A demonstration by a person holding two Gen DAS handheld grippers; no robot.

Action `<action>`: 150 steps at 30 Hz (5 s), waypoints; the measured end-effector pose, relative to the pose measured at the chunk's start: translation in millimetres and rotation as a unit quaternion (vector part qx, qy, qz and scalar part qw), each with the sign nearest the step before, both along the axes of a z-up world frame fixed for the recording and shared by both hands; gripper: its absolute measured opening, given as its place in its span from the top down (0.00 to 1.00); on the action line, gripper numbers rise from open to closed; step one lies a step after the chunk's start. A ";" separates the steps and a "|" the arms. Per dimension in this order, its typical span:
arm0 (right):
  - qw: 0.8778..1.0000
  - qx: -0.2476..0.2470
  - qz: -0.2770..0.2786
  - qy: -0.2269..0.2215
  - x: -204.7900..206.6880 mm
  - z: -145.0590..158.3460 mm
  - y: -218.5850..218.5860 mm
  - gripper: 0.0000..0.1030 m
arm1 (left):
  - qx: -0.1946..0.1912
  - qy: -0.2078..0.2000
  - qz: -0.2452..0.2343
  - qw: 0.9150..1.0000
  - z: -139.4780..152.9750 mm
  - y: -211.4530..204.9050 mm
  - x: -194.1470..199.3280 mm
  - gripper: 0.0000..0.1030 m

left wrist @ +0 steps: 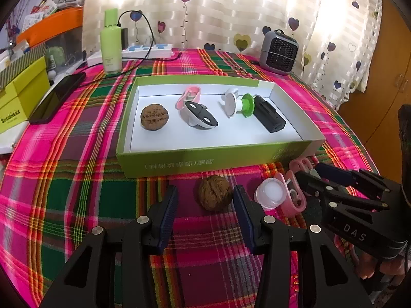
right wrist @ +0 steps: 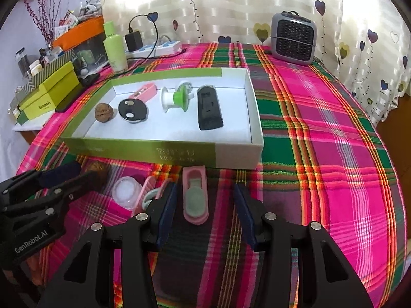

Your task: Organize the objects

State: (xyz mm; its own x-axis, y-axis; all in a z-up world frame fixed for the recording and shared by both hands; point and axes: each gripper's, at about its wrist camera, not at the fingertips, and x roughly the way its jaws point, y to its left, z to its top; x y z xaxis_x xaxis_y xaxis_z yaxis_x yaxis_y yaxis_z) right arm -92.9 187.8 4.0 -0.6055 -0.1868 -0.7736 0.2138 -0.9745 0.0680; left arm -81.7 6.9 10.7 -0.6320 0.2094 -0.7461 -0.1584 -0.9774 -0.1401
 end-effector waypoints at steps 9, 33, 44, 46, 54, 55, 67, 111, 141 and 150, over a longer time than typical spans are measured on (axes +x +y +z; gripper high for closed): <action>1.000 0.013 0.006 -0.002 -2.5 -2.1 -2.4 0.55 | -0.006 -0.010 0.004 1.000 -4.5 1.3 -7.1 0.58; 1.000 0.012 0.006 0.001 -1.6 -1.7 -2.6 0.74 | -0.014 -0.012 0.025 1.000 -5.7 -5.7 -11.5 0.71; 1.000 0.000 0.009 0.000 2.1 -0.7 -2.3 0.82 | -0.015 -0.013 0.028 0.999 -5.5 -8.8 -10.2 0.71; 1.000 -0.003 0.008 0.000 2.5 -0.6 -1.1 0.82 | -0.016 -0.013 0.029 0.999 -5.6 -9.0 -8.9 0.71; 1.000 -0.012 0.013 0.005 7.4 1.9 -2.6 0.82 | -0.013 -0.014 0.030 0.999 -5.3 -12.1 -4.3 0.72; 1.000 -0.013 0.012 0.005 7.7 2.2 -2.4 0.82 | -0.014 -0.014 0.029 0.999 -4.9 -12.5 -3.6 0.72; 1.000 -0.013 0.012 0.012 12.6 9.2 -7.5 0.82 | -0.006 -0.001 0.029 1.000 4.9 -15.2 3.2 0.72; 0.998 -0.027 0.042 0.035 -29.3 41.1 -24.2 0.82 | -0.007 0.029 0.032 0.999 39.2 -19.4 -43.6 0.72; 0.996 -0.028 0.081 -0.016 -72.3 15.2 -42.8 0.82 | -0.004 0.009 0.043 0.999 27.5 -27.5 -102.6 0.71; 0.995 -0.024 0.089 -0.025 -80.5 8.5 -48.1 0.82 | -0.008 -0.002 0.046 0.999 20.0 -27.7 -121.2 0.71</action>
